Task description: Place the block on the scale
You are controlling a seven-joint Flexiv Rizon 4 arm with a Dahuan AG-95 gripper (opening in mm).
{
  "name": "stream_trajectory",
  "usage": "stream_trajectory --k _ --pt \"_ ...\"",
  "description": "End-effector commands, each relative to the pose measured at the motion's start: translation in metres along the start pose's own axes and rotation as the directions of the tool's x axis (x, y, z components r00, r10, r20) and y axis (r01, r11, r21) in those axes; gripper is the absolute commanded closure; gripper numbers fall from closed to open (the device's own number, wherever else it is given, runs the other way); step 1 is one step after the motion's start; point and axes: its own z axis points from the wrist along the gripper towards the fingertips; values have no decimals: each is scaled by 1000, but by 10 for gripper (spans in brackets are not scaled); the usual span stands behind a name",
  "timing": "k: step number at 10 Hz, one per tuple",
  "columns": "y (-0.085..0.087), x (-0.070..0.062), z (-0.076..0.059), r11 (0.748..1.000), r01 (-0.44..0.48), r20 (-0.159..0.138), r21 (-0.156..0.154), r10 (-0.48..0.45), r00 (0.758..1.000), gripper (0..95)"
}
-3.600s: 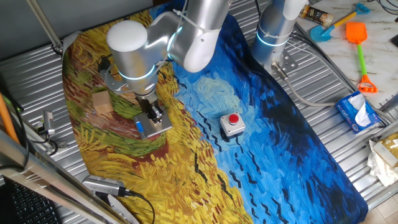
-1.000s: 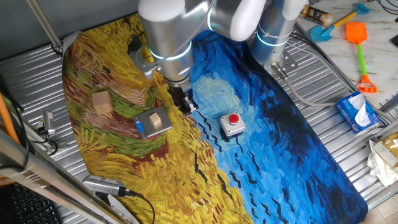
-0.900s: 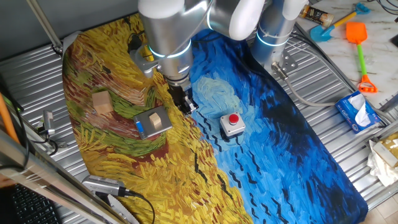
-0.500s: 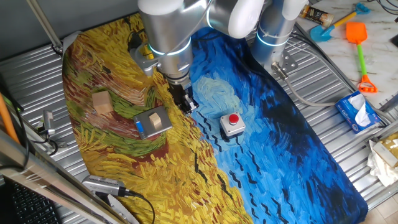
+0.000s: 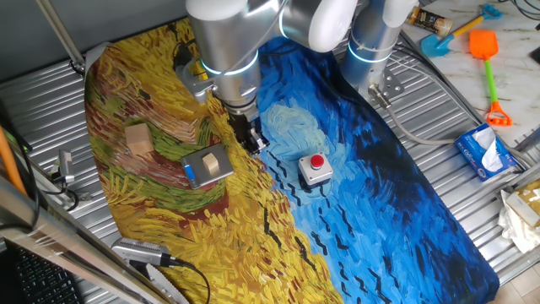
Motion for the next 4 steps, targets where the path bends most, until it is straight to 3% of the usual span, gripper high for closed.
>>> stream_trajectory --k 1,4 --pt "0 1 0 1000 3 -1 0 -3 1000 950" --pt "0 1 0 1000 6 -4 1 -6 1000 950"
